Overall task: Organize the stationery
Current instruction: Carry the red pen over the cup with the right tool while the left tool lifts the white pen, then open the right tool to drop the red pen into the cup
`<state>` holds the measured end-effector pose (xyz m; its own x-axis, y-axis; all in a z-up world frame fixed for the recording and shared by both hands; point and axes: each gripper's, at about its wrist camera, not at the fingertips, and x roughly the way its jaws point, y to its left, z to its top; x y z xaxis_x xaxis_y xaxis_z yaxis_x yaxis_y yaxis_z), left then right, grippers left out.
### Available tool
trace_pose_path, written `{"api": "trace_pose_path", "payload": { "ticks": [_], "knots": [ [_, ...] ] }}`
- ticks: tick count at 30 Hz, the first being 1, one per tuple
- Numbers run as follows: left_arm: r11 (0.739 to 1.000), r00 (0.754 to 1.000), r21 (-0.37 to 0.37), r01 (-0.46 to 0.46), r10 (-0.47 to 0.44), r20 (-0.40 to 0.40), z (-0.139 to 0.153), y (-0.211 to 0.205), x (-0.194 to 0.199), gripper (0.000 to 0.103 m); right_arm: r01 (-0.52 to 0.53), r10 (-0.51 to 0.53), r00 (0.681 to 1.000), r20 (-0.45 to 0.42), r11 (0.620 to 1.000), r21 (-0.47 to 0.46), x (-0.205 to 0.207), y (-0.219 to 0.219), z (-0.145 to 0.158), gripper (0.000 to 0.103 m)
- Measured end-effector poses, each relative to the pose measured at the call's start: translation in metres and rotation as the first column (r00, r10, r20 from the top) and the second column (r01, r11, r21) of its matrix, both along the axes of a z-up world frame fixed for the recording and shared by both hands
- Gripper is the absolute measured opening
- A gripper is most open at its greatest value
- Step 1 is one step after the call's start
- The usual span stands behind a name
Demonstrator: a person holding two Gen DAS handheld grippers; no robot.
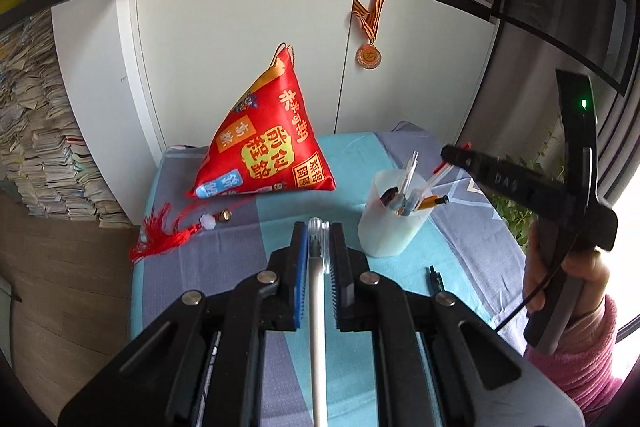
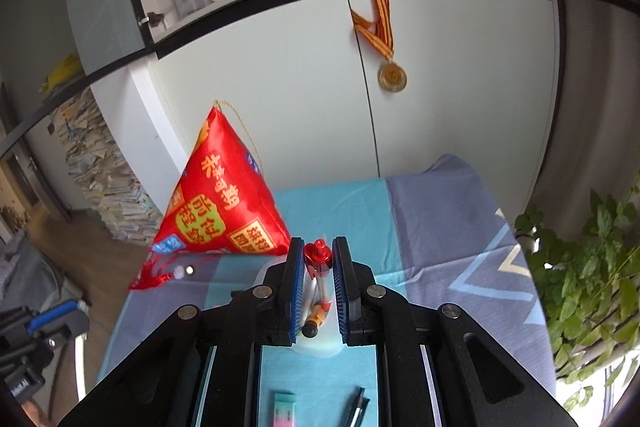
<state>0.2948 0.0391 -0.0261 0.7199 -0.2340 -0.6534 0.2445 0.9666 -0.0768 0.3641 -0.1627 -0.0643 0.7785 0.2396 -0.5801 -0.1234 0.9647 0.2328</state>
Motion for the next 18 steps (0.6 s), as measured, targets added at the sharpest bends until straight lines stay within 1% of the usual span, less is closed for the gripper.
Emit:
{"api": "trace_pose_path", "payload": {
  "ticks": [3, 4, 6, 7, 8, 9, 10, 11, 13, 14, 16, 18],
  "knots": [
    [1.0, 1.0, 0.002, 0.002, -0.002, 0.008, 0.004, -0.003, 0.009, 0.007, -0.027, 0.027, 1.0, 0.0, 0.999, 0.047, -0.004, -0.007, -0.006, 0.015],
    [1.0, 1.0, 0.0, -0.001, 0.001, 0.012, 0.007, -0.004, 0.013, 0.007, -0.035, 0.034, 0.999, 0.012, 0.997, 0.069, -0.006, -0.01, -0.006, 0.017],
    [1.0, 1.0, 0.0, -0.002, 0.002, 0.03, 0.014, -0.008, 0.023, 0.007, -0.06, 0.053, 0.997, 0.061, 0.99, 0.128, -0.014, -0.017, -0.007, 0.035],
    [1.0, 0.999, 0.0, -0.001, 0.001, 0.041, 0.018, -0.01, 0.027, 0.007, -0.083, 0.068, 0.993, 0.095, 0.983, 0.163, -0.017, -0.022, -0.007, 0.054],
    [1.0, 0.999, 0.002, 0.002, -0.002, 0.054, 0.023, -0.013, 0.031, 0.007, -0.1, 0.075, 0.989, 0.131, 0.976, 0.195, -0.019, -0.025, -0.008, 0.066],
    [1.0, 0.998, 0.014, 0.005, -0.006, 0.07, 0.028, -0.018, 0.035, 0.007, -0.105, 0.064, 0.983, 0.174, 0.967, 0.233, -0.023, -0.032, -0.011, 0.067],
    [1.0, 0.996, 0.029, 0.005, -0.008, 0.085, 0.033, -0.022, 0.039, 0.007, -0.088, 0.038, 0.98, 0.194, 0.961, 0.26, -0.026, -0.037, -0.015, 0.067],
    [0.999, 0.995, 0.038, 0.01, -0.014, 0.095, 0.035, -0.025, 0.041, 0.007, -0.063, 0.01, 0.981, 0.192, 0.96, 0.273, -0.027, -0.041, -0.017, 0.067],
    [0.999, 0.996, 0.035, 0.025, -0.028, 0.081, 0.033, -0.027, 0.047, 0.009, -0.036, -0.022, 0.982, 0.186, 0.952, 0.303, -0.028, -0.051, -0.02, 0.067],
    [0.999, 0.998, 0.031, 0.021, -0.023, 0.058, 0.028, -0.027, 0.051, 0.01, -0.027, -0.033, 0.983, 0.179, 0.947, 0.321, -0.026, -0.056, -0.021, 0.067],
    [0.999, 1.0, 0.046, 0.006, -0.005, -0.014, 0.007, -0.03, 0.065, 0.011, 0.014, -0.065, 0.988, 0.139, 0.94, 0.34, -0.021, -0.064, -0.027, 0.067],
    [0.996, 0.994, 0.092, -0.006, 0.016, -0.112, -0.027, -0.036, 0.084, 0.01, 0.072, -0.118, 0.987, 0.113, 0.935, 0.348, -0.02, -0.071, -0.03, 0.067]
  ]
}}
